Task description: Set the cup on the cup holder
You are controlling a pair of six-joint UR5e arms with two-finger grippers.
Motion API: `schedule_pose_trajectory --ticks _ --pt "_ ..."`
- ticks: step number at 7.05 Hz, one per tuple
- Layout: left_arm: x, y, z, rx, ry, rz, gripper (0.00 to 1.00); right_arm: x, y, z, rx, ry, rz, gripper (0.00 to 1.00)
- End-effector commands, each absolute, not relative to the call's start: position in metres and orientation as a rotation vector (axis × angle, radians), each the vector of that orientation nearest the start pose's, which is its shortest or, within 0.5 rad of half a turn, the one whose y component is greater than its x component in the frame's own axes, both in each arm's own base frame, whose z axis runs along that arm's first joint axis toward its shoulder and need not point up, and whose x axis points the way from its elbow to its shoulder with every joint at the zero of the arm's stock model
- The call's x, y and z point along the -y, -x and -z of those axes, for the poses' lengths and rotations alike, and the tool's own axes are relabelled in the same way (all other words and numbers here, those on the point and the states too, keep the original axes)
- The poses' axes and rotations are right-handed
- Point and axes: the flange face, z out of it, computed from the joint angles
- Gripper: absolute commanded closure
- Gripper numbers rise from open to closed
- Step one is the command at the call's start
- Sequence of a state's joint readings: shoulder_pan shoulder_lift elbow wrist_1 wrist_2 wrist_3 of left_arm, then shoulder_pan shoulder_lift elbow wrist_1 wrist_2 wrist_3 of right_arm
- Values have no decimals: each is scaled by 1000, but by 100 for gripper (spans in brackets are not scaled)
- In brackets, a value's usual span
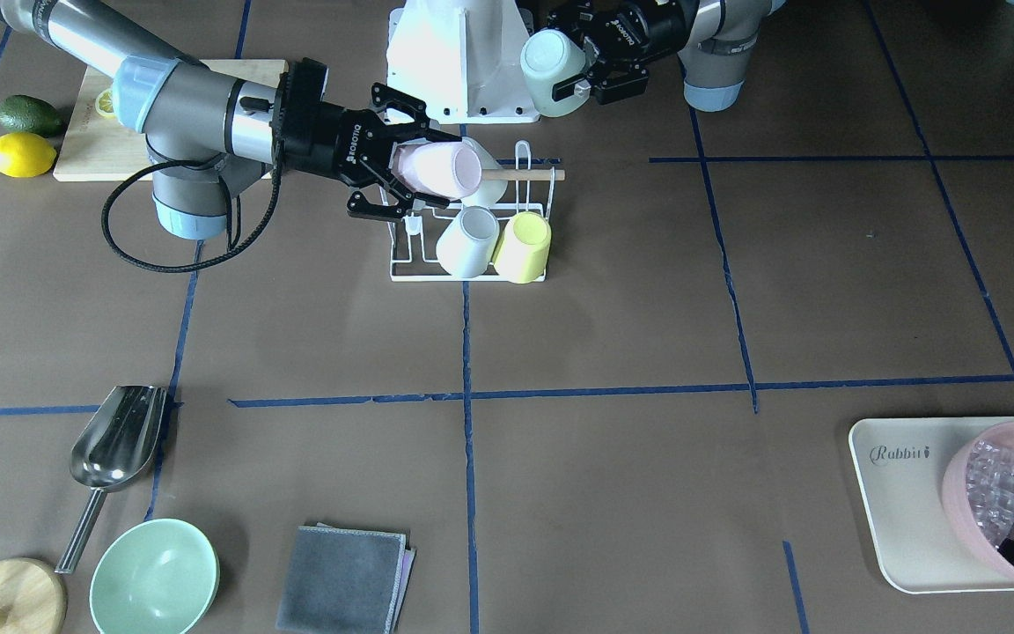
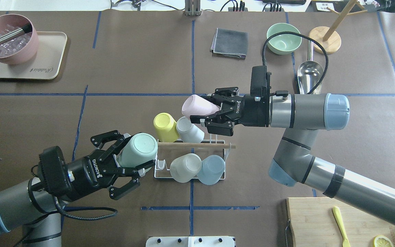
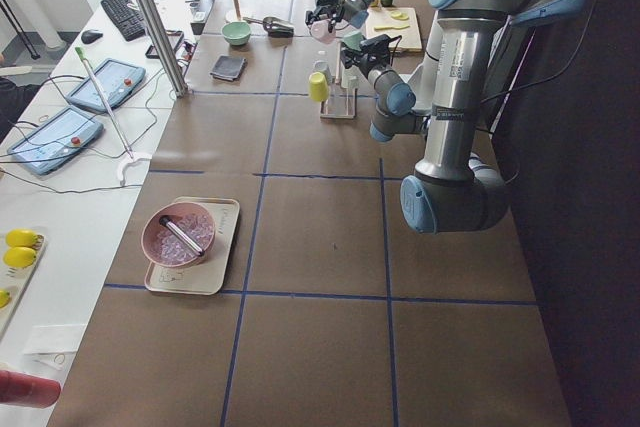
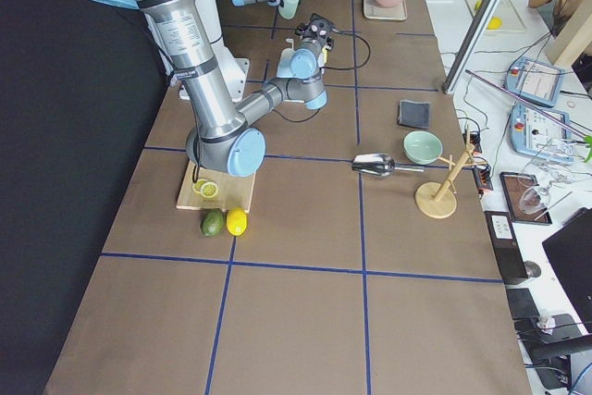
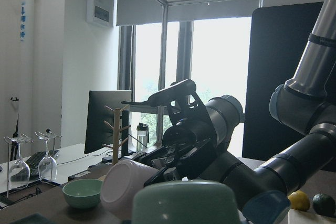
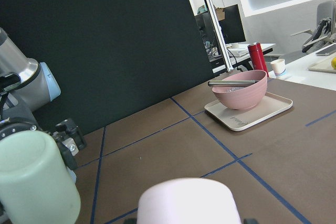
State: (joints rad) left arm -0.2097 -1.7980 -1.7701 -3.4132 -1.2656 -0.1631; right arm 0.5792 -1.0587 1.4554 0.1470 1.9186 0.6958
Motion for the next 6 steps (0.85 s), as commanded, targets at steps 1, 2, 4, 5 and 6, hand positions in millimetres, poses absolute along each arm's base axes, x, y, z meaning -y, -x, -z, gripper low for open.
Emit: schedule_pose_trajectory --ticks 1,2,4,5,6 --pt "265 -454 -285 -1377 -1730 -294 97 415 454 -257 1709 -1229 541 100" --pt "265 -455 -284 -1378 -1731 -293 96 421 456 -264 1690 -1223 532 100" --pt "266 -455 -284 -1380 -1733 -289 96 432 466 -266 1664 -1230 495 100" --pt "266 -457 -286 -1379 -1732 -290 96 435 470 -265 1660 -1230 494 100" --pt "262 -462 -288 -1393 -1729 -291 96 434 471 -265 1661 -1235 489 100"
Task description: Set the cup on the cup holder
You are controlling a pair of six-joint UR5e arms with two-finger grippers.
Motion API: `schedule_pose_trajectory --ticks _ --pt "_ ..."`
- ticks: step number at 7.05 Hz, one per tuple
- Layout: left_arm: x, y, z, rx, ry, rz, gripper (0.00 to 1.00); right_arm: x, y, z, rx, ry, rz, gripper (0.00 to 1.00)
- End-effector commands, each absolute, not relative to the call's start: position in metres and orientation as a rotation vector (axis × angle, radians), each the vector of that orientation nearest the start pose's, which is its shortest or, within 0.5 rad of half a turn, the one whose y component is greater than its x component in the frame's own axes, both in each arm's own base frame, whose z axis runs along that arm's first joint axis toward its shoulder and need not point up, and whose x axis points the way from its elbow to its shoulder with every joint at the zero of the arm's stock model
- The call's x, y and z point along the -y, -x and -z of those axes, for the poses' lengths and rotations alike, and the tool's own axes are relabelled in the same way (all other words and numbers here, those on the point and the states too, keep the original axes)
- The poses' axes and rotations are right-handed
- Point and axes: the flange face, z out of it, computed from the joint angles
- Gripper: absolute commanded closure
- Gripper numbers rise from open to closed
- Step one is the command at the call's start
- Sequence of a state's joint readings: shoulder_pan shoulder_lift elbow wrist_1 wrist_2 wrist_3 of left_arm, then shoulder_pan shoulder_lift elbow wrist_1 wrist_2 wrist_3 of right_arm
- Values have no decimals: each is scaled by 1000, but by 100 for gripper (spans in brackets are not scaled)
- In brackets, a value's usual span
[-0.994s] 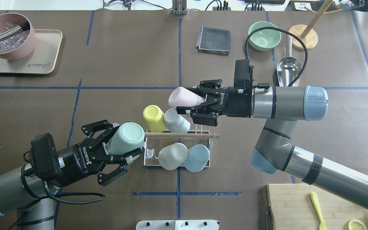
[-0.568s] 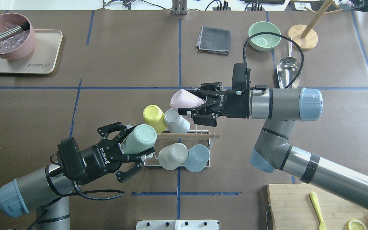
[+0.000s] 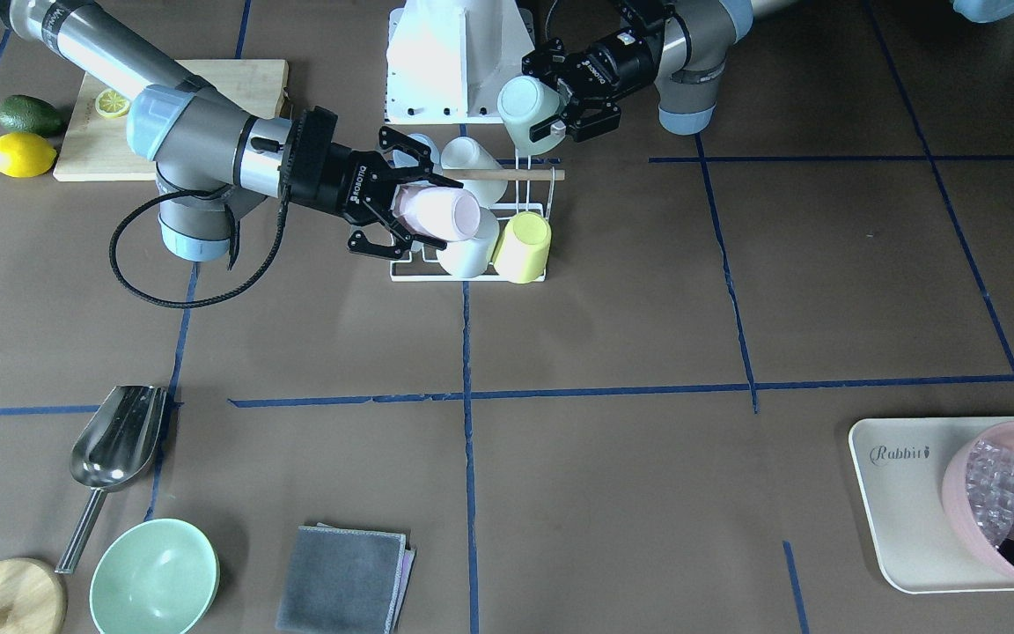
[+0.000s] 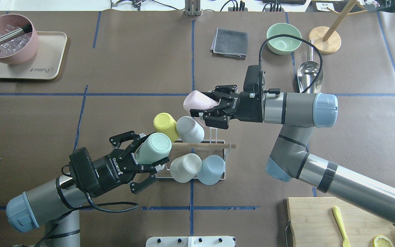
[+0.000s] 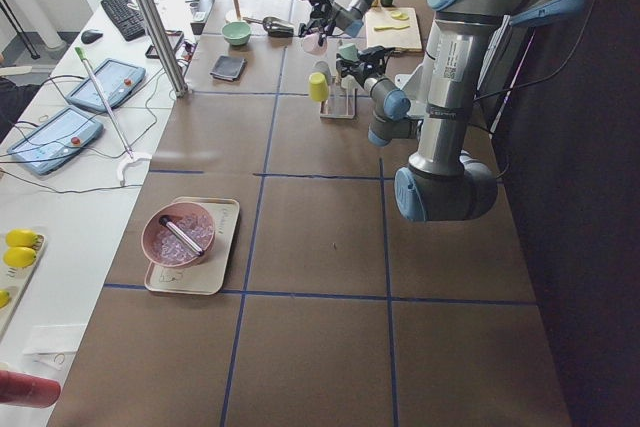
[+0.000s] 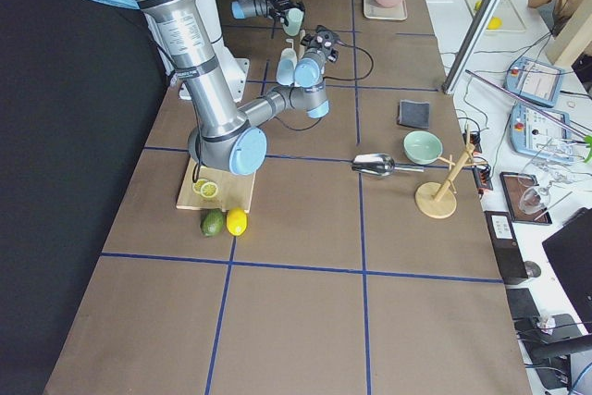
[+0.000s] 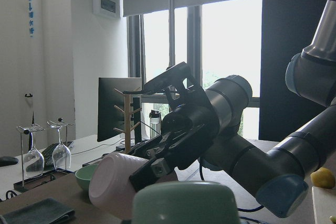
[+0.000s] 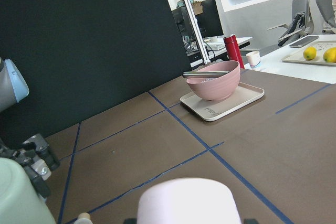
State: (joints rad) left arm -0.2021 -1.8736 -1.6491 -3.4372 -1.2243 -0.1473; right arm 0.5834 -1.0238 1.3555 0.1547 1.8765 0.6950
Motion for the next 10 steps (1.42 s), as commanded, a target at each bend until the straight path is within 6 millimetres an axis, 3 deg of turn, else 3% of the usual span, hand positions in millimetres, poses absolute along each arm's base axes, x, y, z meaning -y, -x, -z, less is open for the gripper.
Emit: schedule_pose_trajectory --ticks 1,4,6,9,10 --pt "263 -472 -291 -1389 -1724 -297 95 424 472 -271 1697 -1252 499 100" --pt "265 -484 -298 -1380 -1717 -306 95 412 478 -283 1724 -1252 512 100" --pt "266 -487 -303 -1371 -1711 -314 95 406 474 -302 1713 -1239 521 100" --pt "265 -490 -310 -1376 -1710 -313 94 401 472 -306 1739 -1255 522 100" --pt "264 -489 -309 -1378 -1712 -311 80 401 471 -305 1741 -1260 519 98"
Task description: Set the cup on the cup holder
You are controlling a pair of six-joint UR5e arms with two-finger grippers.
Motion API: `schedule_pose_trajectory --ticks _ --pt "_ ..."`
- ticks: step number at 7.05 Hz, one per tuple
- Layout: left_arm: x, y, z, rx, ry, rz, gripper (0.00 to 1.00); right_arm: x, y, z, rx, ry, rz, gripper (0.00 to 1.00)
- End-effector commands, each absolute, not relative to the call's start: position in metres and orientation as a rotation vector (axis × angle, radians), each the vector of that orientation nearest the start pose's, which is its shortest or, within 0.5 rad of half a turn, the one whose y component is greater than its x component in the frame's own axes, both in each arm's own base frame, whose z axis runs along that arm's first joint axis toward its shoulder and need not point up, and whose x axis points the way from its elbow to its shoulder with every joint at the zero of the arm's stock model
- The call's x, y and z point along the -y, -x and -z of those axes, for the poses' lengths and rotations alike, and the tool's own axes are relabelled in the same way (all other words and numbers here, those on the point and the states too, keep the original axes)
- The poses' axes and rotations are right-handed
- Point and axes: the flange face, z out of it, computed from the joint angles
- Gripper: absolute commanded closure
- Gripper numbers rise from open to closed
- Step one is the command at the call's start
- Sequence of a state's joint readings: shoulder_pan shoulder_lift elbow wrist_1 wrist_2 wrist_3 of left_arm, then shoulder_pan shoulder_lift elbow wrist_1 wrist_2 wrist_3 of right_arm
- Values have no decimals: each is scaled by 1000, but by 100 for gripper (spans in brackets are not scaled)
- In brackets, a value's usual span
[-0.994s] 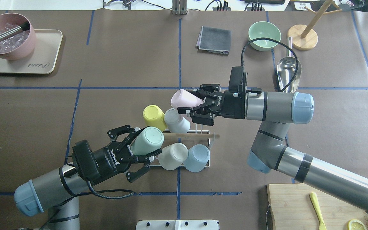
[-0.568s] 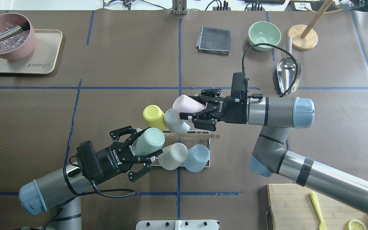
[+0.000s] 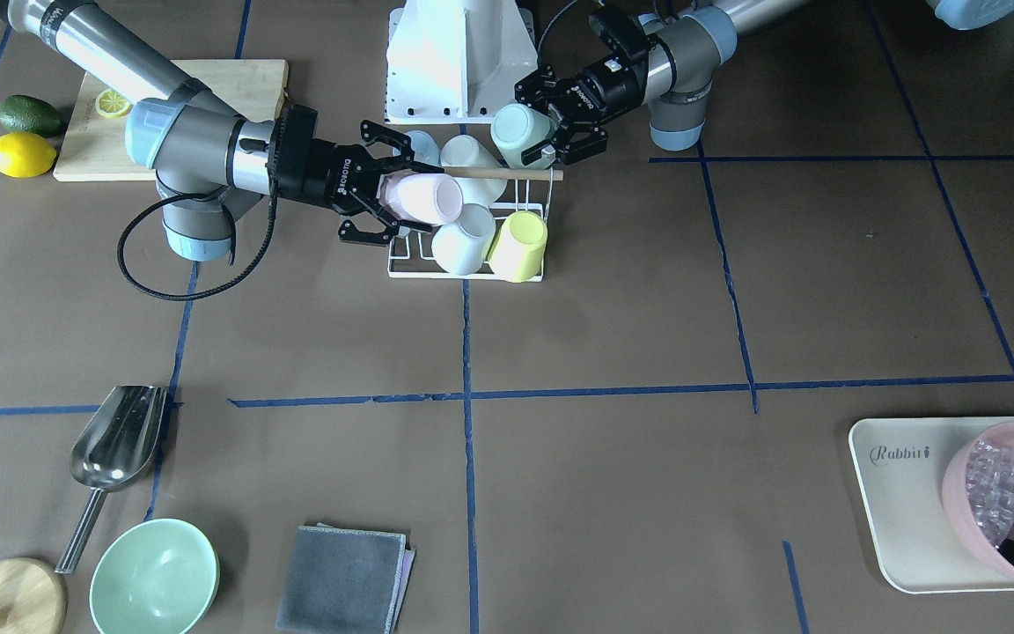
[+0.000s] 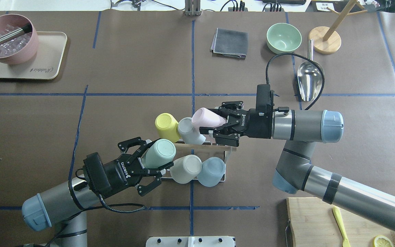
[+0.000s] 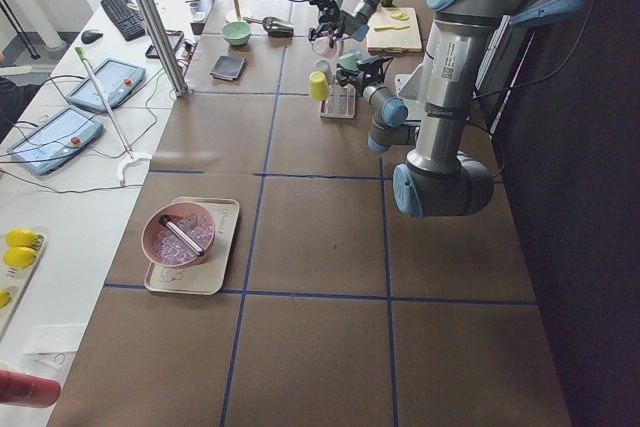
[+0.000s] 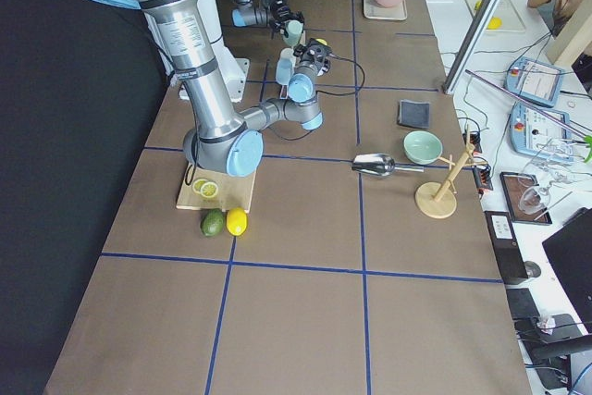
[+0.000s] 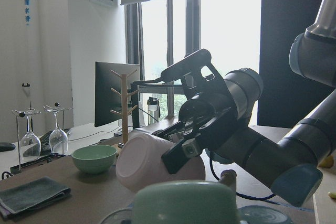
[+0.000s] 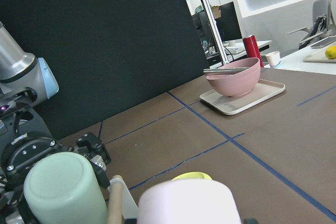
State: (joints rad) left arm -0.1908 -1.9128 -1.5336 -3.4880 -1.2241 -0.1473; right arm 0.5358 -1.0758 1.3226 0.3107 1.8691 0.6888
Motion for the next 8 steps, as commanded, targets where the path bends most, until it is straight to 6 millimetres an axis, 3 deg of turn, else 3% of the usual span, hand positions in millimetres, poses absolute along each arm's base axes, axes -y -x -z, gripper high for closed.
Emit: schedule_pose_trajectory --ticks 1,2,7,8 --pt "264 -489 -310 -1378 -1712 -311 42 402 471 -304 1738 -1268 502 46" --pt "264 -487 -309 -1388 -1719 -302 0 404 470 -305 1734 -1270 472 1" --pt "265 -478 -308 -1420 -1744 -265 0 405 470 -305 1733 -1272 473 0" --pt "269 -468 -299 -1433 -1758 -240 0 432 448 -302 1693 -1309 457 0"
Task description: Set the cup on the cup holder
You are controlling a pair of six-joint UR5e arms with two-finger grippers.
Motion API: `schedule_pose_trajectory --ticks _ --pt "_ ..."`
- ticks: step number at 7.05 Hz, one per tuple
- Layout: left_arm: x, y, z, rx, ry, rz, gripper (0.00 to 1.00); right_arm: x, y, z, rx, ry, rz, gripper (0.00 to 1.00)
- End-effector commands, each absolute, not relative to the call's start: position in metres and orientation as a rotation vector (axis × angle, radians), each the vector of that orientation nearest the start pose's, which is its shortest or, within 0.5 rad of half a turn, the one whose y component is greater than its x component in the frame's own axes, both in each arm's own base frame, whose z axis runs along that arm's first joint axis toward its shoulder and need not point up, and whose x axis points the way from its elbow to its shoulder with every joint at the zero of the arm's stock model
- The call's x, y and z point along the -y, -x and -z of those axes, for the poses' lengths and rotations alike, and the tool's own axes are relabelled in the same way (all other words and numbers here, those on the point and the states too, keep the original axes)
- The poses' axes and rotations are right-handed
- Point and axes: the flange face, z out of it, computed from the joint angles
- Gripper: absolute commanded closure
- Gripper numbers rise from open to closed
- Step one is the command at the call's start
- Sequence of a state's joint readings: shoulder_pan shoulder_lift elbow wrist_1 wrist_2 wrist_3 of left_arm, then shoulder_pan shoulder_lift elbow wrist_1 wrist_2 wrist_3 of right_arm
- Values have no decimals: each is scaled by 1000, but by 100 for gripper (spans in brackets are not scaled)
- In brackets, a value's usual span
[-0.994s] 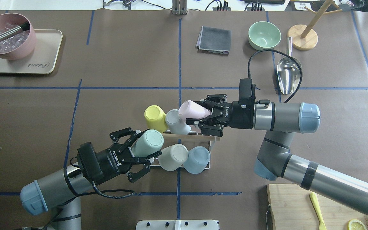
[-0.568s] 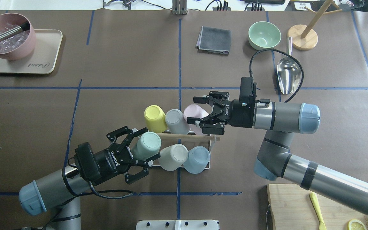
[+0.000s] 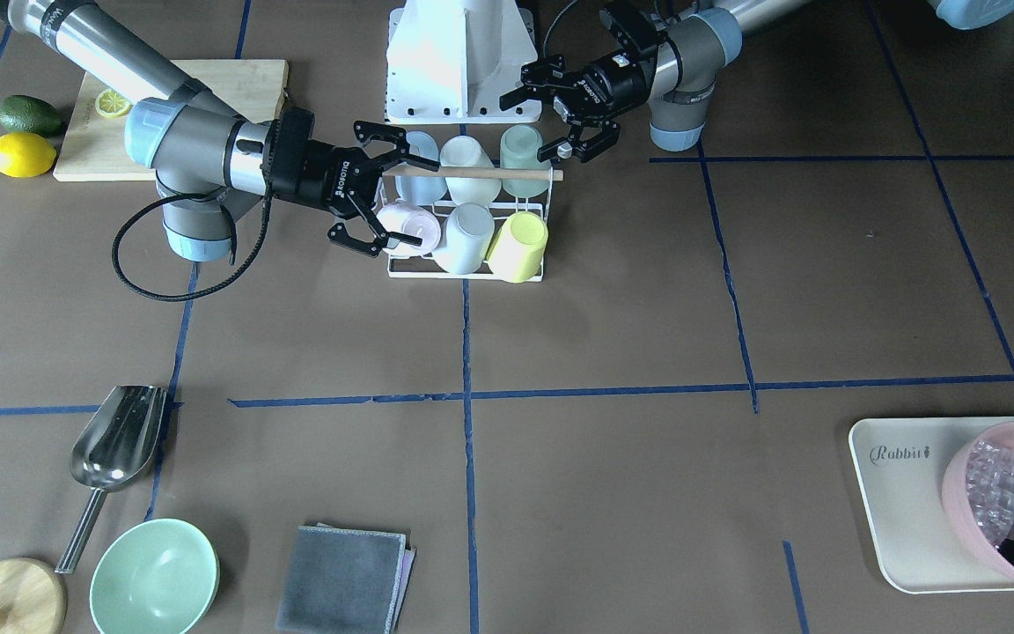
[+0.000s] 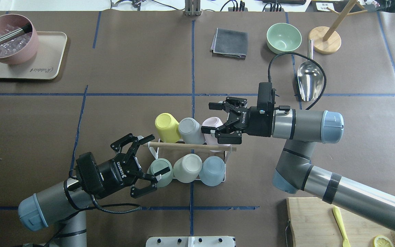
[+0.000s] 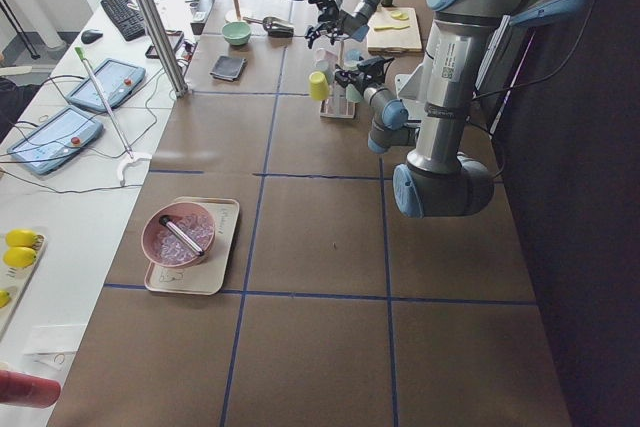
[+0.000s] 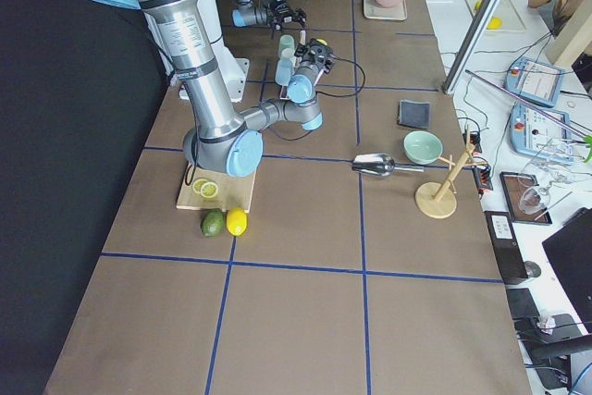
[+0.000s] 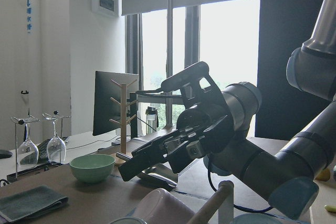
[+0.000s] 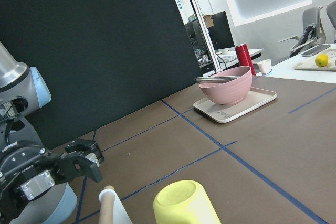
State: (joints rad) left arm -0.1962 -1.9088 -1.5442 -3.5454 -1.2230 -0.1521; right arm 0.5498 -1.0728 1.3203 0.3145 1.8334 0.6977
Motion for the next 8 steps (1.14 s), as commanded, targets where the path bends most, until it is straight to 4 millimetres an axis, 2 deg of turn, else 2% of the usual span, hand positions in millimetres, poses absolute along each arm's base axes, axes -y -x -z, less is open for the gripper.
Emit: schedule_pose_trajectory --ticks 1,3,4,5,6,8 --pt "266 -448 -277 -1478 -1790 -196 0 458 433 -295 1637 -1301 444 0" --pt "273 -409 -255 -1495 -1835 -143 0 508 412 -267 1522 -1202 466 0" --pt "283 -387 -240 -1429 -1833 -160 0 528 403 -256 1473 -1171 448 0" --pt "279 -359 -246 -1315 -1739 -256 0 551 395 -249 1397 -1109 411 0" --pt "284 -364 -247 -1313 -1647 -253 0 562 394 -249 1331 -1030 384 0" --pt "322 -369 -251 -1163 -1485 -337 0 586 387 -255 1192 -861 316 0"
